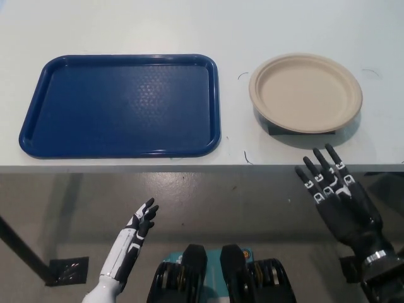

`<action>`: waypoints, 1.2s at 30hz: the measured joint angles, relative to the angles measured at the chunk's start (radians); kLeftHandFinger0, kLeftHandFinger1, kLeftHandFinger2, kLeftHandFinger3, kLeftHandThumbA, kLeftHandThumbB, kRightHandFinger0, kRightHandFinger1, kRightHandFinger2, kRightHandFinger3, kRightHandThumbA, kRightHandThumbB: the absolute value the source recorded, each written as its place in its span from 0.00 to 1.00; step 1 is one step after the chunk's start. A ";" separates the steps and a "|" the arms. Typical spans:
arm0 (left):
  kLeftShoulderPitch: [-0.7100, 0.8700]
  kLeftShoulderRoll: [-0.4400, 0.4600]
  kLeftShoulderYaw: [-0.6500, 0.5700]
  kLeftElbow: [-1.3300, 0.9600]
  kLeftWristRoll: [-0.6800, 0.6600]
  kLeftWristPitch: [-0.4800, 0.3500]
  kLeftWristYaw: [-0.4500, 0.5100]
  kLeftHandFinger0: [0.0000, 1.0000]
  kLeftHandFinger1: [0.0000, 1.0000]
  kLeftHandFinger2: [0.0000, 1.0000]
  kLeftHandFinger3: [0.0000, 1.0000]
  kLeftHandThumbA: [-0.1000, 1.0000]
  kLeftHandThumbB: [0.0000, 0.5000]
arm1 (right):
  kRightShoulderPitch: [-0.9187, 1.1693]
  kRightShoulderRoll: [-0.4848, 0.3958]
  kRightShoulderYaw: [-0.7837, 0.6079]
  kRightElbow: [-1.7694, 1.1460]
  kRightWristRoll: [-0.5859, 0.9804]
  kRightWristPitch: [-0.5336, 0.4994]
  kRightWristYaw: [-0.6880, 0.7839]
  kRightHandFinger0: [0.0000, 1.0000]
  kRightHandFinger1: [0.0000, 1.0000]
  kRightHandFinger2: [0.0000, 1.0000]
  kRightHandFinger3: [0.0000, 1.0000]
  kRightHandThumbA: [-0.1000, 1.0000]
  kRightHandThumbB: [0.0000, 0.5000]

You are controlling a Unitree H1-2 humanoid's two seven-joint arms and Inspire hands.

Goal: Use the right hand to pick up a plate from a leveled surface and place it into a tray on the left side

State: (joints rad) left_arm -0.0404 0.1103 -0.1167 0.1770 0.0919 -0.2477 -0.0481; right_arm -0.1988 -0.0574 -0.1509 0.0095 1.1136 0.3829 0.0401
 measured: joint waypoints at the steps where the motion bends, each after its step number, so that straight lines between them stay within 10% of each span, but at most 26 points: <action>1: -0.001 0.000 0.000 0.000 0.001 -0.001 0.000 1.00 1.00 1.00 1.00 1.00 0.31 | -0.009 0.002 -0.006 0.009 0.018 0.008 -0.004 1.00 1.00 1.00 1.00 1.00 0.75; 36: -0.018 0.004 -0.002 -0.006 0.026 -0.051 -0.014 1.00 1.00 1.00 1.00 1.00 0.32 | -0.074 0.017 -0.011 0.143 0.194 0.081 -0.106 1.00 1.00 1.00 1.00 1.00 0.67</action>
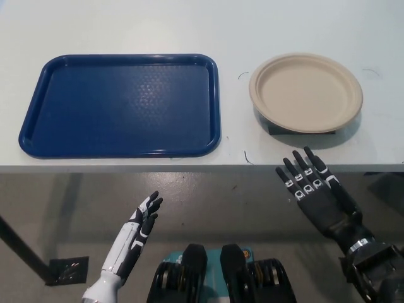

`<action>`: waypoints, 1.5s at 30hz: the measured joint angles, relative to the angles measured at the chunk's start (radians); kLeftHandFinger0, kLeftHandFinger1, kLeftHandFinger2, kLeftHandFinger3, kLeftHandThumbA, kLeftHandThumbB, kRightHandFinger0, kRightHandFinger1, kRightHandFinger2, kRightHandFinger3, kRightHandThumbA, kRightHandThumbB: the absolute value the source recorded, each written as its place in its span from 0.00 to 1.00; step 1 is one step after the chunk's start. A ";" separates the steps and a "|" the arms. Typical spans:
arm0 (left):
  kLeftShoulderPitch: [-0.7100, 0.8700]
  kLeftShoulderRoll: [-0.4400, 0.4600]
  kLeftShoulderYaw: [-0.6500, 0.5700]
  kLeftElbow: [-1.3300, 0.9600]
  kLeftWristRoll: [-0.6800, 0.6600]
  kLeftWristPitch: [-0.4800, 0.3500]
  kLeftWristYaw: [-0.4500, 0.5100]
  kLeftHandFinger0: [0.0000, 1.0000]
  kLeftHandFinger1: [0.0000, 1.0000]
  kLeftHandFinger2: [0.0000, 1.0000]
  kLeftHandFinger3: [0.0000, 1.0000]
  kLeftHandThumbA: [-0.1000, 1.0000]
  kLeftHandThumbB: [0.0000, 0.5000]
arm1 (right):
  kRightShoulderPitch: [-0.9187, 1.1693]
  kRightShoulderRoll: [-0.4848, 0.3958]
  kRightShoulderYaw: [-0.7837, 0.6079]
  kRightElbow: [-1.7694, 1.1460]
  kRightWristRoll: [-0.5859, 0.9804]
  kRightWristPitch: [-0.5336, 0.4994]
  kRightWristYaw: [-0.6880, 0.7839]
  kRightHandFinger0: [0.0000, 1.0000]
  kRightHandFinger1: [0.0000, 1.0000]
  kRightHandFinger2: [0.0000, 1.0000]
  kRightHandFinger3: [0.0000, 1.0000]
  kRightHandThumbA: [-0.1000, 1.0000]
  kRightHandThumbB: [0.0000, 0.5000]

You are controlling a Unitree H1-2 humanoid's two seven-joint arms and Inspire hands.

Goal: Use the right hand to pick up a plate from a leveled surface and place it into a tray on the left side

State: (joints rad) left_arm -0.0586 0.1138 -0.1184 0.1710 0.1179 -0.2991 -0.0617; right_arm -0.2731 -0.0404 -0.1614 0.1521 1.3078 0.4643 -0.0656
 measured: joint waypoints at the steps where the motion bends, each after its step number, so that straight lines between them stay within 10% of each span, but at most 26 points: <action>1: -0.001 0.000 0.000 0.000 0.000 0.000 0.000 1.00 1.00 1.00 1.00 1.00 0.32 | -0.002 0.000 0.000 0.003 0.000 0.000 -0.001 1.00 1.00 1.00 1.00 1.00 0.66; 45: -0.009 0.002 0.001 -0.001 0.007 -0.015 -0.011 1.00 1.00 1.00 1.00 1.00 0.33 | -0.152 0.012 -0.055 0.164 -0.089 0.001 -0.025 1.00 1.00 1.00 1.00 1.00 0.68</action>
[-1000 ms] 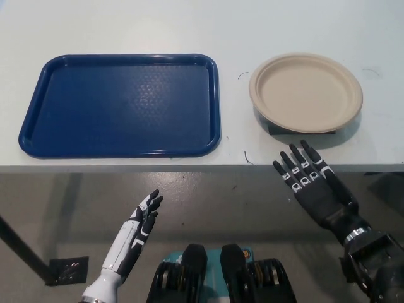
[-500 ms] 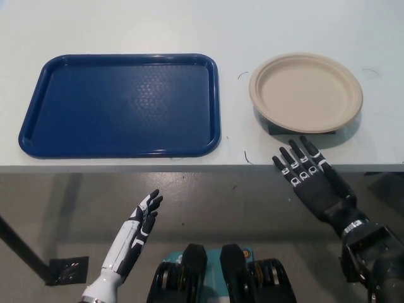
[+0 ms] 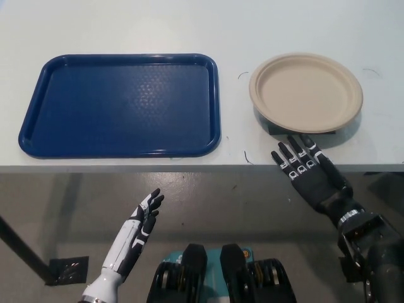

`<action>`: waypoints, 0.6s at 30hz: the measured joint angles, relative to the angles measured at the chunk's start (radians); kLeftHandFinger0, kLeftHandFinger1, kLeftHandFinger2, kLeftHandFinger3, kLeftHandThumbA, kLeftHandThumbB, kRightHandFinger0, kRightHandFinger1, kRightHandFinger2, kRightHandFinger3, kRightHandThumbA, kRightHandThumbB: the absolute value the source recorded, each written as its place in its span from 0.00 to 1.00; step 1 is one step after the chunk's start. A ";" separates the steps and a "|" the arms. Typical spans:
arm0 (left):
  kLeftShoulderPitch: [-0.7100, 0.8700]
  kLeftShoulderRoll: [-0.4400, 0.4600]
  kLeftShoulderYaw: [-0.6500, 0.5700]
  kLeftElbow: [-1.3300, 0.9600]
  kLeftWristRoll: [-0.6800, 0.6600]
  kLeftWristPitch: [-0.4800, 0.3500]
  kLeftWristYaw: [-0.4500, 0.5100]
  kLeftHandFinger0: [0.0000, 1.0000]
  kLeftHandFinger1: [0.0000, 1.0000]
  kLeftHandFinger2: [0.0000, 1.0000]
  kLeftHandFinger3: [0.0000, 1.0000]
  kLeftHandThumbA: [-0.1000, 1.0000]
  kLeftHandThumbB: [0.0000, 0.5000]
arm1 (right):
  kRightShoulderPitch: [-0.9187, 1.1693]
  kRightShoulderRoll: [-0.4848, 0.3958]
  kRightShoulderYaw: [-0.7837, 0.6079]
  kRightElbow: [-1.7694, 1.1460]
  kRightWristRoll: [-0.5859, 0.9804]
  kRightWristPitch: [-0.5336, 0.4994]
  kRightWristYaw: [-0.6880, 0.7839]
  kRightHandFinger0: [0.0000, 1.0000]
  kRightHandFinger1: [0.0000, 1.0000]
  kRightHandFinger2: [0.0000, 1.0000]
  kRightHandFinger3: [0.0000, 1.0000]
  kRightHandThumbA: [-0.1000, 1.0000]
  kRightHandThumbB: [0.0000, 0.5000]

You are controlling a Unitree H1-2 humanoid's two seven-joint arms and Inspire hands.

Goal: Use the right hand to pick up a plate from a leveled surface and place it into a tray on the left side

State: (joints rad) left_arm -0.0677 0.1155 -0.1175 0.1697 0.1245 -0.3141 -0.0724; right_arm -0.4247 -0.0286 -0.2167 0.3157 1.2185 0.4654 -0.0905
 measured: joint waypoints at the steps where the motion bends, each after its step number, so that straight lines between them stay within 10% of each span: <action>1: 0.000 0.000 0.000 0.000 0.000 0.000 0.000 1.00 1.00 1.00 1.00 1.00 0.35 | -0.003 0.000 -0.002 0.004 -0.004 0.000 0.000 1.00 1.00 1.00 1.00 1.00 0.69; 18: -0.003 0.000 0.002 0.000 0.000 -0.007 -0.005 1.00 1.00 1.00 1.00 1.00 0.36 | -0.088 -0.003 -0.072 0.131 -0.079 -0.002 0.046 1.00 1.00 1.00 1.00 1.00 0.72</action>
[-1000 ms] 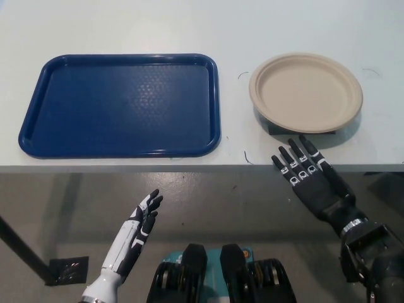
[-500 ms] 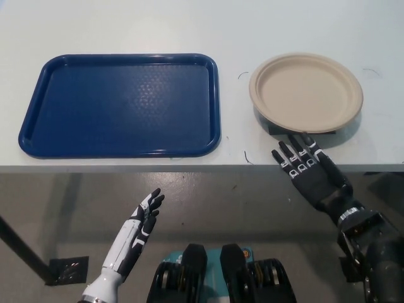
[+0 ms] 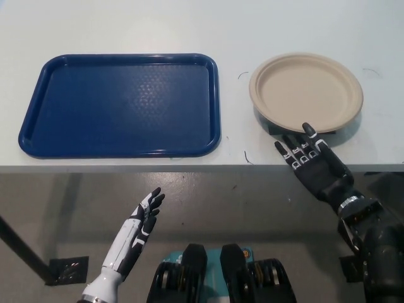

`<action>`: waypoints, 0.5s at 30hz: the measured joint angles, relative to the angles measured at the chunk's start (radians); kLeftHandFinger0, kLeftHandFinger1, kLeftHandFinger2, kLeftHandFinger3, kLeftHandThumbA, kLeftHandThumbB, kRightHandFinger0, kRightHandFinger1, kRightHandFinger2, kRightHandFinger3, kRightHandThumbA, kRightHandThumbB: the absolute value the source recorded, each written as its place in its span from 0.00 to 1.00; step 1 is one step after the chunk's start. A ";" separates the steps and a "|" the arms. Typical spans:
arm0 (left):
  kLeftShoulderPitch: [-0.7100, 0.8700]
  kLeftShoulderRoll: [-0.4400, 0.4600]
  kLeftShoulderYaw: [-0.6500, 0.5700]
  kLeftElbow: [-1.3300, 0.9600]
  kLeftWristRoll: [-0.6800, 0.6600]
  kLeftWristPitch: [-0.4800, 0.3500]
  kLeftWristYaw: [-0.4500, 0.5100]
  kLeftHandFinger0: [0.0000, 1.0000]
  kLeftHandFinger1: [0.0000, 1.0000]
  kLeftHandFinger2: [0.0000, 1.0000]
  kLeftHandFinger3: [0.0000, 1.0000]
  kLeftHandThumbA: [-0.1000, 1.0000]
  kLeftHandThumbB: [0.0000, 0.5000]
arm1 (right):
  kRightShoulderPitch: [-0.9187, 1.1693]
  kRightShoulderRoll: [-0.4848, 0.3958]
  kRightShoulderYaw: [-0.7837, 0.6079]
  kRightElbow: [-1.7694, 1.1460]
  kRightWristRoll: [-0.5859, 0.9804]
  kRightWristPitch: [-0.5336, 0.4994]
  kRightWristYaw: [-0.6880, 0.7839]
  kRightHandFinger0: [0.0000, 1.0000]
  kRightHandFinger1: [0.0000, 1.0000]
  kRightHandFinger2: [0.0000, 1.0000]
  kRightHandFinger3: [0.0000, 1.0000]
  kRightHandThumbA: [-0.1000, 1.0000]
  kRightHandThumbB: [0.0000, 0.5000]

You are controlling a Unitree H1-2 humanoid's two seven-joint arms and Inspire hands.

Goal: Use the right hand to pick up a plate from a leveled surface and place it into a tray on the left side

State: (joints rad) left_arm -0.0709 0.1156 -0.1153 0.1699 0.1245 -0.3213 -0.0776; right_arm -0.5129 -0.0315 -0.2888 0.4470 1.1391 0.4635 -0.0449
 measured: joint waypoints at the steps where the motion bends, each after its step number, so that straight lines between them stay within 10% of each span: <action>1: 0.000 0.000 0.000 0.000 0.000 0.000 0.000 1.00 1.00 1.00 1.00 1.00 0.36 | -0.003 0.000 -0.006 0.005 -0.004 0.000 0.003 1.00 1.00 1.00 1.00 1.00 0.72; 9: 0.000 0.000 0.001 0.000 0.000 0.000 -0.002 1.00 1.00 1.00 1.00 1.00 0.36 | -0.024 -0.001 -0.035 0.020 -0.044 0.000 0.012 1.00 1.00 1.00 1.00 1.00 0.72; 10: 0.000 0.000 0.001 0.000 0.000 0.000 -0.003 1.00 1.00 1.00 1.00 1.00 0.36 | -0.028 -0.001 -0.038 0.022 -0.048 0.001 0.009 0.82 0.92 1.00 1.00 1.00 0.63; 11: 0.000 0.000 0.001 0.000 0.000 -0.001 -0.003 1.00 1.00 1.00 1.00 1.00 0.36 | -0.035 -0.001 -0.043 0.024 -0.054 0.001 0.000 0.35 0.47 0.64 0.79 0.83 0.36; 12: 0.000 0.000 0.001 0.000 0.000 -0.001 -0.003 1.00 1.00 1.00 1.00 1.00 0.36 | -0.040 -0.001 -0.046 0.025 -0.059 0.001 -0.014 0.17 0.39 0.66 0.81 0.79 0.48; 13: 0.000 0.000 0.001 0.000 0.000 -0.001 -0.003 1.00 1.00 1.00 1.00 1.00 0.37 | -0.044 -0.001 -0.049 0.026 -0.065 0.001 -0.029 0.01 0.03 0.31 0.36 0.36 0.29; 14: 0.000 -0.001 0.001 0.000 0.001 0.000 -0.003 1.00 1.00 1.00 1.00 1.00 0.37 | -0.051 0.000 -0.058 0.028 -0.074 0.001 -0.057 0.00 0.02 0.33 0.52 0.15 0.10; 15: 0.000 0.000 0.001 0.000 0.000 0.000 -0.003 1.00 1.00 1.00 1.00 1.00 0.37 | -0.056 0.002 -0.064 0.029 -0.080 0.000 -0.074 0.00 0.03 0.37 0.62 0.01 0.12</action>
State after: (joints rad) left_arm -0.0704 0.1151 -0.1140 0.1700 0.1250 -0.3215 -0.0807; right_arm -0.5686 -0.0298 -0.3527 0.4764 1.0595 0.4634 -0.1192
